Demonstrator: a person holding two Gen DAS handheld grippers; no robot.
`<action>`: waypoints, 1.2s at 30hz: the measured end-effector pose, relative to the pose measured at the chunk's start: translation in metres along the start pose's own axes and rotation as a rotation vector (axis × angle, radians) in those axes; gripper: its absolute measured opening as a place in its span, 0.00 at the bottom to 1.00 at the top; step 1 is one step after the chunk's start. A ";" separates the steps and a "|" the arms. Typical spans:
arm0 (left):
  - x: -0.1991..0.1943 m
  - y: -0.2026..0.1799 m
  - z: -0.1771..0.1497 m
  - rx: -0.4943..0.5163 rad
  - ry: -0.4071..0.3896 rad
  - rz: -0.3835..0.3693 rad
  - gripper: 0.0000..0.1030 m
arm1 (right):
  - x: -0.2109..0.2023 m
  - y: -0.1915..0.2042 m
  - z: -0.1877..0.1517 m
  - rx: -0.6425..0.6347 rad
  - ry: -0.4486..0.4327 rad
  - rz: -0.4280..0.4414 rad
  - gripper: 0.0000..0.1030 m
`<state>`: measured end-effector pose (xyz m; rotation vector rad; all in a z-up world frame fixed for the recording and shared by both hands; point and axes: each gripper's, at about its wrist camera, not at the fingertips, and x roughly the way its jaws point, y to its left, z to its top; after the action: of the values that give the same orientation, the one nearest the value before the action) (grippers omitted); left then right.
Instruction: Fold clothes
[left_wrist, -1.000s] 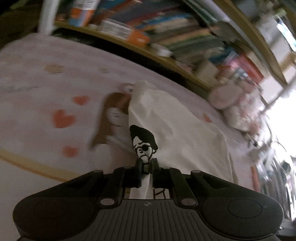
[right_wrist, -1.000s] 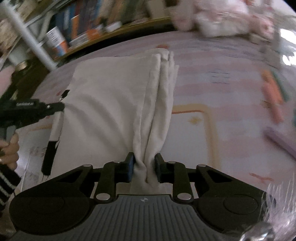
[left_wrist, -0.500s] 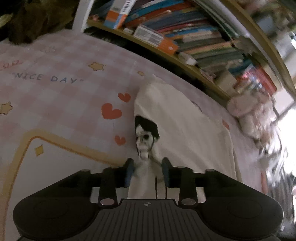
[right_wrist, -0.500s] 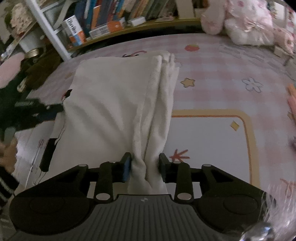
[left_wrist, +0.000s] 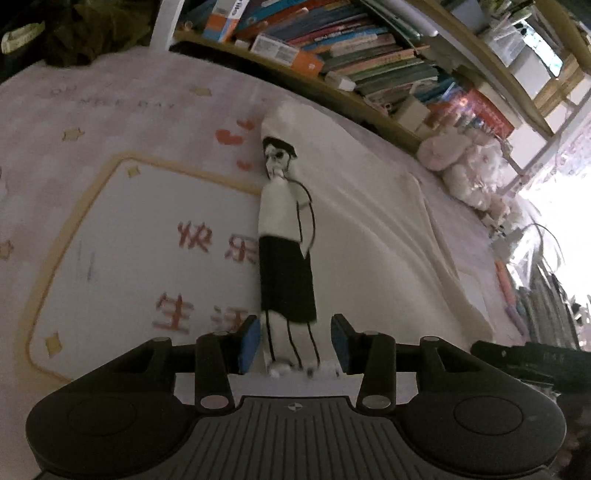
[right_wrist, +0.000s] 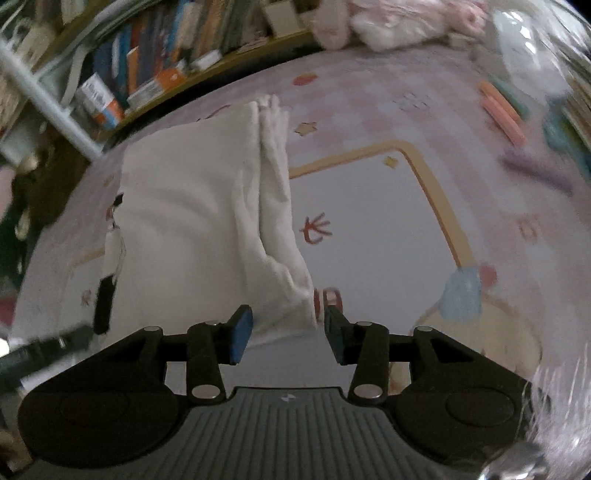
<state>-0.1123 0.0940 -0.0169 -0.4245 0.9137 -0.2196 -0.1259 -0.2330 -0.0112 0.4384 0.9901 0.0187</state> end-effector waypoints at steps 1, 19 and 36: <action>0.000 0.000 -0.001 0.000 0.008 -0.002 0.41 | -0.002 -0.002 -0.004 0.027 0.000 0.001 0.40; 0.010 0.024 -0.002 -0.181 0.051 -0.107 0.06 | -0.009 -0.015 -0.006 0.257 -0.055 0.053 0.52; -0.005 0.024 -0.004 -0.060 0.016 -0.004 0.08 | 0.005 0.001 -0.002 0.207 -0.008 0.075 0.52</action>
<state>-0.1187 0.1166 -0.0263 -0.4810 0.9370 -0.1995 -0.1249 -0.2300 -0.0156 0.6650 0.9708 -0.0184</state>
